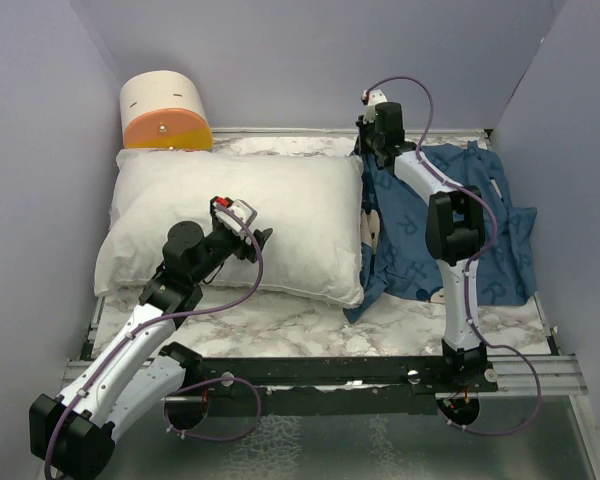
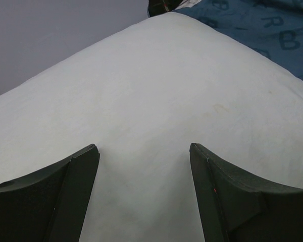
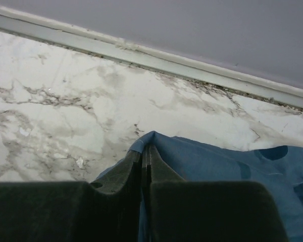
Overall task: Put the pillow into the pillowcase
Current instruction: Adjust the pillowcase at the center of the board.
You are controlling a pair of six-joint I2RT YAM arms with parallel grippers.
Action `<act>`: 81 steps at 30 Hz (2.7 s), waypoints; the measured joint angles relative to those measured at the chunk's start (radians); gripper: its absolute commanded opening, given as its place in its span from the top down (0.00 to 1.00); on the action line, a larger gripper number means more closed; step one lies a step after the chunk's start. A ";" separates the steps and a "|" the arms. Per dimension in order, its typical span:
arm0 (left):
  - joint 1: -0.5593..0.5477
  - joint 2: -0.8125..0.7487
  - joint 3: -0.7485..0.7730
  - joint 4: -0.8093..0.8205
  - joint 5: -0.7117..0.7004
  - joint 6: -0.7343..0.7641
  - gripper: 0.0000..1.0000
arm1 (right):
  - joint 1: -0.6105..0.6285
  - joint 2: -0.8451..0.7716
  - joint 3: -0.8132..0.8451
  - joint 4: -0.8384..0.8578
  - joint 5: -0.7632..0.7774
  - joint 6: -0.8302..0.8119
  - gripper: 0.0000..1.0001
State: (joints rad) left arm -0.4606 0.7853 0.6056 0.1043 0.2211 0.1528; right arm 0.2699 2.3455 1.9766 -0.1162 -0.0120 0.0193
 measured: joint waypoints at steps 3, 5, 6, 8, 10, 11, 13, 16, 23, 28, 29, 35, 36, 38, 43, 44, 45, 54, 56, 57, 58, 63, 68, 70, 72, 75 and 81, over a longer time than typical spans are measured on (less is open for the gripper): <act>0.000 0.003 0.000 0.002 0.003 0.000 0.25 | 0.005 -0.026 -0.040 0.034 -0.064 -0.009 0.90; 0.000 0.009 0.000 0.002 0.004 0.000 0.25 | 0.016 -0.071 -0.105 0.058 -0.106 -0.013 0.83; 0.000 0.011 0.000 0.003 0.004 0.000 0.25 | 0.025 -0.107 -0.163 0.098 -0.128 -0.013 0.75; 0.000 0.015 0.000 0.003 0.005 0.001 0.25 | 0.034 -0.164 -0.236 0.122 -0.146 -0.008 0.66; 0.000 0.016 0.000 0.004 0.005 0.002 0.25 | 0.044 -0.216 -0.280 0.139 -0.150 -0.005 0.53; 0.000 0.016 0.000 0.005 0.005 0.002 0.25 | 0.049 -0.243 -0.293 0.143 -0.143 0.002 0.48; 0.000 0.019 0.000 0.008 0.005 0.004 0.25 | 0.054 -0.292 -0.331 0.157 -0.122 0.007 0.35; 0.000 0.027 0.000 0.008 0.004 0.004 0.25 | 0.051 -0.465 -0.536 0.217 -0.092 0.040 0.31; 0.000 0.046 0.000 0.018 0.006 -0.005 0.25 | 0.043 -0.912 -1.041 0.344 -0.094 0.181 0.32; 0.000 0.050 0.008 0.025 0.023 -0.126 0.31 | 0.043 -1.116 -1.318 0.363 -0.094 0.294 0.33; 0.000 0.054 0.016 0.024 0.035 -0.179 0.33 | 0.043 -1.134 -1.355 0.360 -0.092 0.315 0.34; -0.080 0.048 0.047 0.019 0.066 -0.516 0.34 | 0.043 -1.150 -1.455 0.335 -0.087 0.411 0.43; -0.150 0.035 0.042 0.021 0.042 -0.569 0.34 | 0.043 -1.156 -1.467 0.331 -0.087 0.424 0.44; -0.317 0.016 0.024 0.027 -0.037 -0.637 0.34 | 0.043 -1.189 -1.501 0.315 -0.089 0.446 0.55; -0.850 0.143 0.006 0.083 -0.340 -0.661 0.28 | 0.048 -1.352 -1.596 0.262 -0.113 0.486 0.62; -0.941 0.209 0.022 0.099 -0.425 -0.639 0.26 | 0.053 -1.377 -1.611 0.262 -0.117 0.498 0.62; -1.023 0.293 0.043 0.109 -0.491 -0.614 0.24 | 0.059 -1.400 -1.624 0.261 -0.124 0.511 0.62; -1.160 0.814 0.116 0.194 -0.925 -0.427 0.22 | 0.071 -1.471 -1.650 0.222 -0.125 0.611 0.60; -1.136 0.853 0.115 0.223 -0.950 -0.419 0.22 | 0.071 -1.496 -1.662 0.221 -0.120 0.625 0.60; -1.122 0.869 0.117 0.235 -0.960 -0.419 0.22 | 0.071 -1.504 -1.668 0.222 -0.119 0.631 0.60; -1.110 0.883 0.120 0.241 -0.971 -0.420 0.22 | 0.071 -1.508 -1.674 0.222 -0.119 0.635 0.60; -1.042 0.967 0.164 0.242 -1.000 -0.462 0.24 | 0.071 -1.505 -1.699 0.221 -0.119 0.655 0.59; -0.985 1.041 0.198 0.256 -1.000 -0.517 0.31 | 0.071 -1.497 -1.701 0.221 -0.109 0.661 0.59; -0.979 1.052 0.202 0.275 -0.999 -0.524 0.42 | 0.071 -1.491 -1.701 0.219 -0.082 0.675 0.58; -0.972 1.064 0.202 0.301 -0.996 -0.534 0.62 | 0.071 -1.477 -1.698 0.212 -0.054 0.690 0.58; -0.955 1.073 0.194 0.328 -0.987 -0.554 1.00 | 0.071 -1.395 -1.669 0.197 -0.019 0.715 0.58; -0.927 1.041 0.144 0.336 -0.977 -0.584 1.00 | 0.071 -1.144 -1.555 0.193 -0.010 0.744 0.57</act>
State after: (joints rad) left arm -1.3876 1.8263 0.7498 0.4400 -0.7555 -0.4309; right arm 0.3412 1.2011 0.4213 0.0769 -0.0219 0.7631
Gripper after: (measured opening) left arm 0.019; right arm 0.423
